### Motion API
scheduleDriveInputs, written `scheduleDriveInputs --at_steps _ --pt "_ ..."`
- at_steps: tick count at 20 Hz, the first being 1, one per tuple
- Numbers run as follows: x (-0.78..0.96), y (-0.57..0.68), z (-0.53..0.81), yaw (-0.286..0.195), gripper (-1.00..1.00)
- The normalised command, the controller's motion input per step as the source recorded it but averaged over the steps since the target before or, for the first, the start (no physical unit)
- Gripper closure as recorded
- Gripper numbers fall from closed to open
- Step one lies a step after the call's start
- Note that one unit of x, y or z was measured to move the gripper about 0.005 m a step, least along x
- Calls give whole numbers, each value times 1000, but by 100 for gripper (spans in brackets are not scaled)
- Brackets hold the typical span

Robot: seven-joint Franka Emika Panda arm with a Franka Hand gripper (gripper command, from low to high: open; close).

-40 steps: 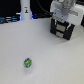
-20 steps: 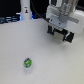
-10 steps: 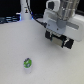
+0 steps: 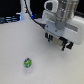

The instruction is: Open the kcup holder, insert the kcup into the holder, and close the kcup holder

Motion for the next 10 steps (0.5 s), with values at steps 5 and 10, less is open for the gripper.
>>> scheduleDriveInputs --at_steps 5,10 --pt "298 -674 225 -162 -100" --pt "187 -720 83 -195 -100"
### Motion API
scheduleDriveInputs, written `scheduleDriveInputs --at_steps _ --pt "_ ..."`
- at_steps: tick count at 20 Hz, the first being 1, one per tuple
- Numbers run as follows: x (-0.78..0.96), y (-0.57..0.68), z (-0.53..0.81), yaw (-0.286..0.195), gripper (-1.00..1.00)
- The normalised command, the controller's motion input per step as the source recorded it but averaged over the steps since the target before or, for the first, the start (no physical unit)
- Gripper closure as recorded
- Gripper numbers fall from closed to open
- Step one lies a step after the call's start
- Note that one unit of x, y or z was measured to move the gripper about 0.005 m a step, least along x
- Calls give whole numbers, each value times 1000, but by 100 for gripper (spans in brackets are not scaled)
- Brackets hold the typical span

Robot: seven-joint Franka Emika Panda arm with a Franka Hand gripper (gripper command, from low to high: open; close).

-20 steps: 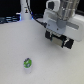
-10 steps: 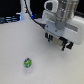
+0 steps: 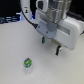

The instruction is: Open the kcup holder, insert the kcup into the holder, and close the kcup holder

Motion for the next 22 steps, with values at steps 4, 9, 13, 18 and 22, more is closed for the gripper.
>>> scheduleDriveInputs --at_steps 4,9,13,18,22 --pt "185 -721 51 -194 -100" --pt "145 -736 18 -192 -100" --pt "325 -608 11 -195 -100" --pt "575 -419 -15 -193 -100" --pt "414 -184 -161 -171 -100"
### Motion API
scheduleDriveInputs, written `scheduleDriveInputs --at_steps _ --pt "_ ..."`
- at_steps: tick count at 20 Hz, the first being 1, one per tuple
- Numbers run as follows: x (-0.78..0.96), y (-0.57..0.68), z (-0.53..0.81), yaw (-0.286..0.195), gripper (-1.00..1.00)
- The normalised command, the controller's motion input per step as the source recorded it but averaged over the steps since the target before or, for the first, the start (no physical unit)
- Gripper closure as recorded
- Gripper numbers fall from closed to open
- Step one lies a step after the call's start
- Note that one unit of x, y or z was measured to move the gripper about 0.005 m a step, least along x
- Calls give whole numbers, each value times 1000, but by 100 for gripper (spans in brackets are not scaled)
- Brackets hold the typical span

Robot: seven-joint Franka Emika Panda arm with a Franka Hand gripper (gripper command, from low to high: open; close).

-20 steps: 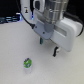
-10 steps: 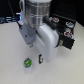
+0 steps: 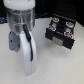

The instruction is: Open the kcup holder, insert the kcup into the holder, and close the kcup holder

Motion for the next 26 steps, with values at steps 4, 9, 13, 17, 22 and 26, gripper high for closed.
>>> scheduleDriveInputs --at_steps 4,9,13,17,22,26 --pt "205 -3 -185 -123 -100" --pt "115 83 -3 -44 -100" --pt "166 89 27 -18 -100" --pt "31 154 -12 0 -100" --pt "0 185 -158 0 -100" --pt "0 69 -238 0 -100"
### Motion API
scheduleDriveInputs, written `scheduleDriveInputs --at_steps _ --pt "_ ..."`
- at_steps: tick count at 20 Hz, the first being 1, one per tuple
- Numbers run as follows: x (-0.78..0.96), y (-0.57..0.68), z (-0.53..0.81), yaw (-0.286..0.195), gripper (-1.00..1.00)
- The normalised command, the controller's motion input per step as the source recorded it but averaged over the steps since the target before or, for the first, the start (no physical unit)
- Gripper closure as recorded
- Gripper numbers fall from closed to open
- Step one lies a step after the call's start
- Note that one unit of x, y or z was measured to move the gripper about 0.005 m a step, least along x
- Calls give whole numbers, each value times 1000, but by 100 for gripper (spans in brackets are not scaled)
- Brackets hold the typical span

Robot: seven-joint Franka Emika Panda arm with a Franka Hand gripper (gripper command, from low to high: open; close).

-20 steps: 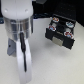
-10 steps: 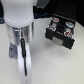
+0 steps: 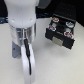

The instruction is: Open the kcup holder, insert the kcup into the holder, and close the kcup holder

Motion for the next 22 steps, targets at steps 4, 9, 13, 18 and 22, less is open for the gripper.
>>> scheduleDriveInputs --at_steps 4,9,13,18,22 --pt "0 0 -129 0 -100" --pt "89 42 -1 -18 100" --pt "60 38 10 -15 100" --pt "44 54 93 -26 100" --pt "34 244 437 -20 100"
